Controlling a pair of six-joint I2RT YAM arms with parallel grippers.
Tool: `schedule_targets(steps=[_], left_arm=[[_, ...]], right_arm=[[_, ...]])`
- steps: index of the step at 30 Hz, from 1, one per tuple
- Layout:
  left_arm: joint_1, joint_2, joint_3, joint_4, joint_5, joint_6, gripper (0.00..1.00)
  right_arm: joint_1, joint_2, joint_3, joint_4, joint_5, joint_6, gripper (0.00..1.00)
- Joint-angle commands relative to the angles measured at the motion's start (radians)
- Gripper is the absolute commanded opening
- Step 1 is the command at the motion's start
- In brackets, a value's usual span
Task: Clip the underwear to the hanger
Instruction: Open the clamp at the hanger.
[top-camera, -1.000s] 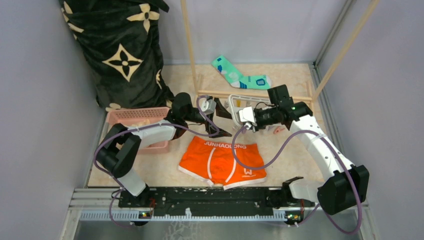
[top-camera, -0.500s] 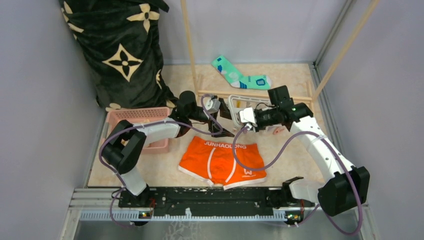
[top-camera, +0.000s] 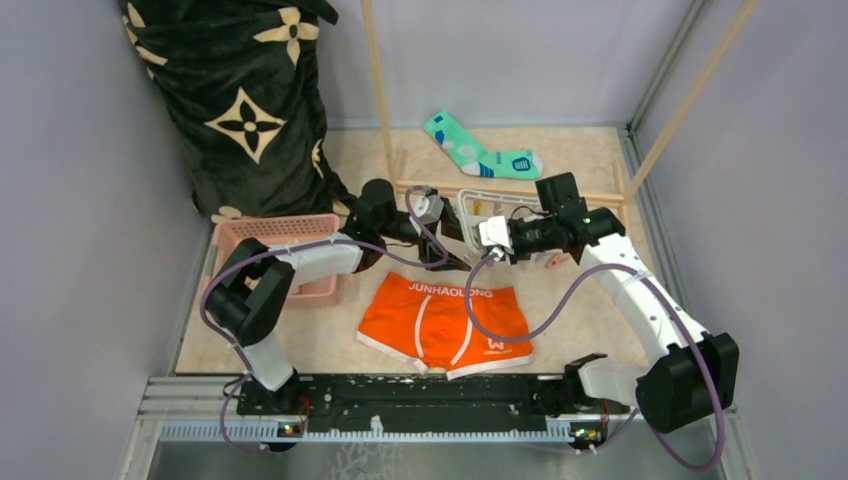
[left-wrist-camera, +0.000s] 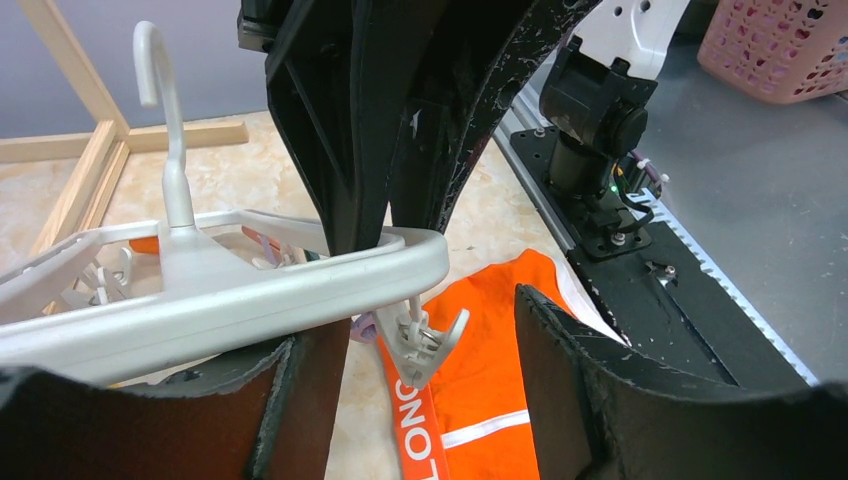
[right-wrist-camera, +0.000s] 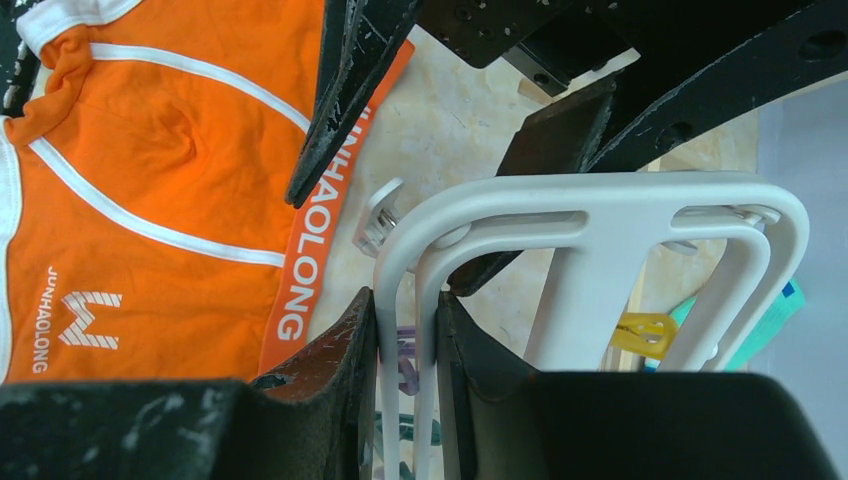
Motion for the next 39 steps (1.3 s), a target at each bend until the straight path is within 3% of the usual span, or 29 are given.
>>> schedule_targets(steps=[1,14,19,25,32,39], left_arm=[[-0.003,0.015,0.035,-0.01,0.028,0.002,0.65],[-0.004,0.014,0.038,-0.021,0.044,-0.002,0.54],[-0.004,0.007,0.03,-0.023,0.051,0.011,0.64],[-0.005,0.014,0.043,-0.017,0.067,0.002,0.65],[-0.007,0.032,0.049,0.016,0.077,-0.033,0.57],[-0.007,0.042,0.057,0.024,0.091,-0.043,0.37]], right_arm=[[-0.007,-0.049,0.006,0.075,-0.054,-0.017,0.0],[-0.007,-0.058,-0.003,0.088,-0.055,-0.008,0.0],[-0.007,-0.059,-0.003,0.091,-0.06,-0.005,0.0],[-0.007,-0.057,0.0,0.093,-0.063,-0.005,0.0],[-0.007,-0.056,0.0,0.092,-0.059,-0.006,0.0],[-0.007,-0.057,0.001,0.09,-0.055,-0.005,0.0]])
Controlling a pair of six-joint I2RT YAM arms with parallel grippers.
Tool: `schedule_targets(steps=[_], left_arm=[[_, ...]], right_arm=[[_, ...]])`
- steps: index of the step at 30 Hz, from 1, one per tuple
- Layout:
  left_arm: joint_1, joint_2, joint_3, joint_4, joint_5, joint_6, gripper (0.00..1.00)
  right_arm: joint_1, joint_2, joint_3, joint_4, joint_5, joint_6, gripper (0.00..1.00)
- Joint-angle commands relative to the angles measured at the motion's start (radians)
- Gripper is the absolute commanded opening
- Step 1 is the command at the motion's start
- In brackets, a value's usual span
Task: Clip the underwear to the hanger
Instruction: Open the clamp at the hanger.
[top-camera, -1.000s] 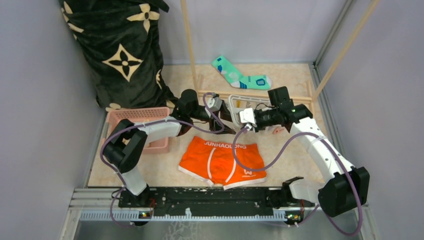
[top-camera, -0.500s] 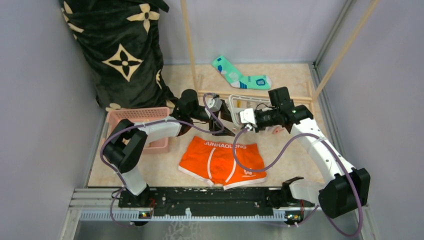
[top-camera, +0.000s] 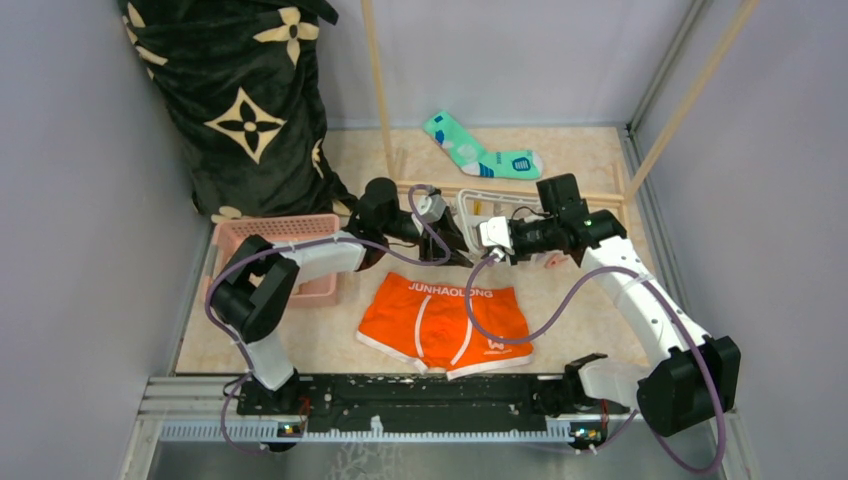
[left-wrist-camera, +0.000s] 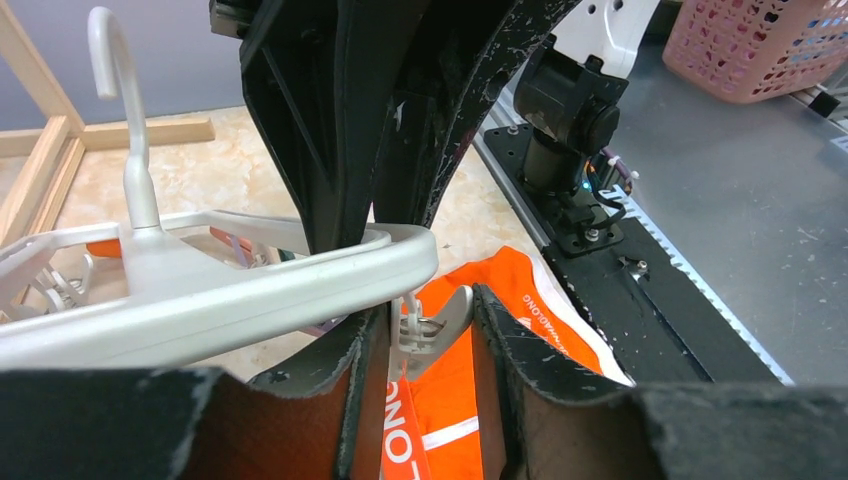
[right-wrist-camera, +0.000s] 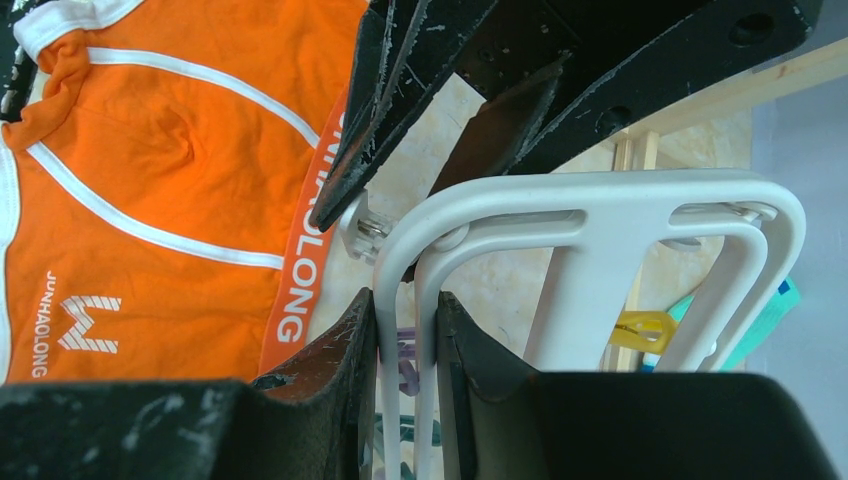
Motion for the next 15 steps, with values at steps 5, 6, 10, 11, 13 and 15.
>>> schedule_targets(steps=[5,6,10,11,13,15], left_arm=[[-0.005,0.014,0.032,0.037,0.04,-0.014,0.29],[-0.004,0.015,0.033,0.037,0.039,-0.017,0.26],[-0.002,0.012,0.039,0.036,0.02,-0.035,0.09],[-0.002,0.012,0.044,0.033,0.014,-0.044,0.05],[0.0,0.014,0.061,0.009,-0.004,-0.058,0.0],[0.001,0.016,0.081,-0.042,-0.021,-0.064,0.0]], right_arm=[[-0.006,-0.038,0.013,0.069,-0.056,-0.022,0.0],[-0.006,-0.039,0.012,0.069,-0.056,-0.022,0.0],[-0.006,-0.041,0.006,0.072,-0.053,-0.018,0.0],[-0.007,-0.043,0.004,0.073,-0.05,-0.017,0.0],[-0.006,-0.042,0.003,0.075,-0.047,-0.015,0.0],[-0.007,-0.042,-0.002,0.083,-0.044,-0.008,0.0]])
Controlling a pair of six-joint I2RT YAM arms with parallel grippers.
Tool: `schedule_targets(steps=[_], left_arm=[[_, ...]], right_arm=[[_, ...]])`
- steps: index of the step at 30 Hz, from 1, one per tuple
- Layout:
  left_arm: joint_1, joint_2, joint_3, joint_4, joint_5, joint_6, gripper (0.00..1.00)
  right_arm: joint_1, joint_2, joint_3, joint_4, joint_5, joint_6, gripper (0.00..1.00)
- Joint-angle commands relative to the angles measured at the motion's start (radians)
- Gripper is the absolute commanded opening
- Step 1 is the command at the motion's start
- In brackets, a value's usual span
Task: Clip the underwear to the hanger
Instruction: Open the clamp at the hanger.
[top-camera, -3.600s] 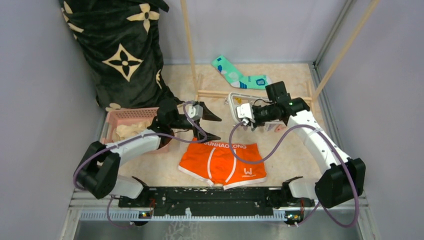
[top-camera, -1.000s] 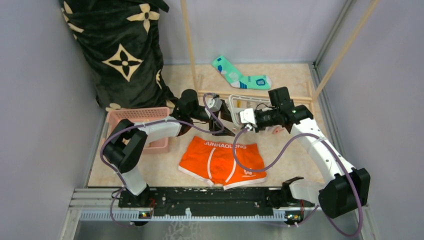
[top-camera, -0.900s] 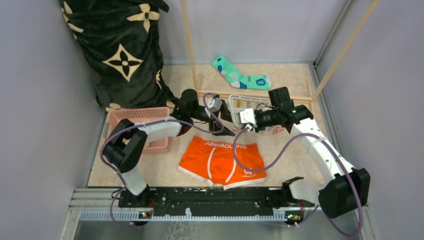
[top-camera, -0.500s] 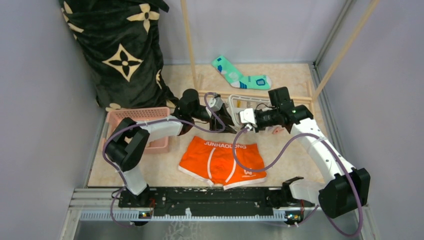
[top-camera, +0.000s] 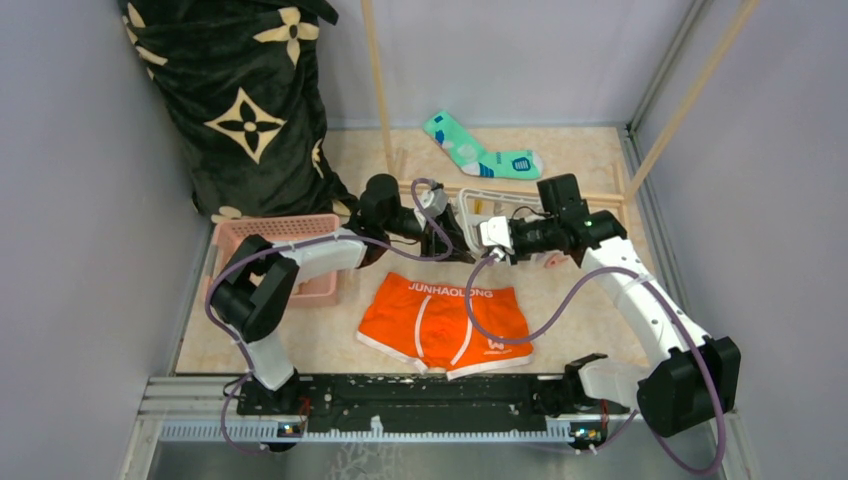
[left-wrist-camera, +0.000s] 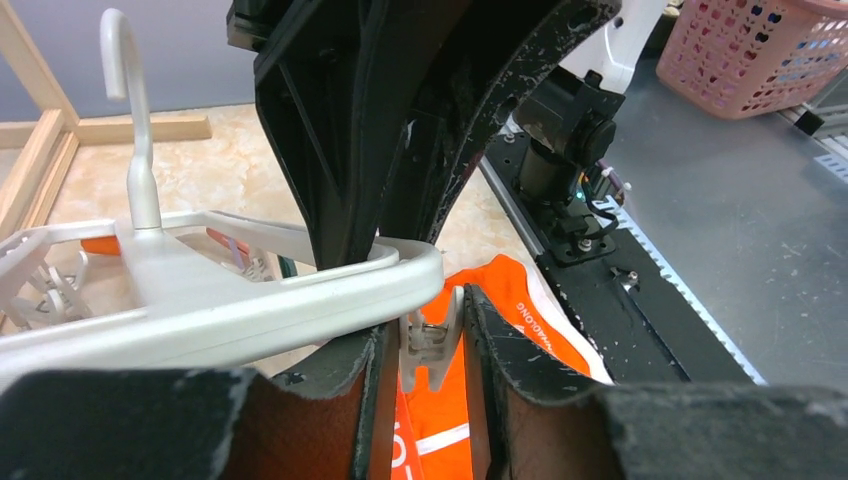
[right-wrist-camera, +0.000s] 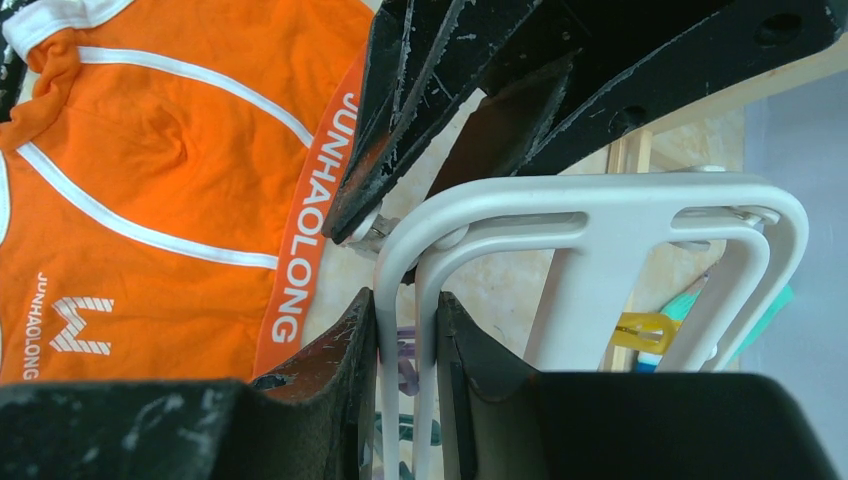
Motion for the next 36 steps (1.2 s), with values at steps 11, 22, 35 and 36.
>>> schedule_targets(steps=[11,22,35,36], left_arm=[[0.001,-0.024,0.08,-0.323,-0.134,0.143,0.0],[0.033,0.012,0.124,-0.325,-0.209,0.079,0.0],[0.12,0.063,0.139,-0.273,-0.277,-0.103,0.0],[0.13,0.06,0.13,-0.257,-0.277,-0.112,0.0]], right_arm=[[-0.006,-0.067,-0.052,0.222,-0.047,0.095,0.46],[-0.006,-0.198,-0.142,0.458,-0.136,0.392,0.63],[-0.003,-0.498,-0.54,0.976,0.421,1.709,0.61],[-0.003,-0.495,-0.536,0.922,0.434,1.709,0.62]])
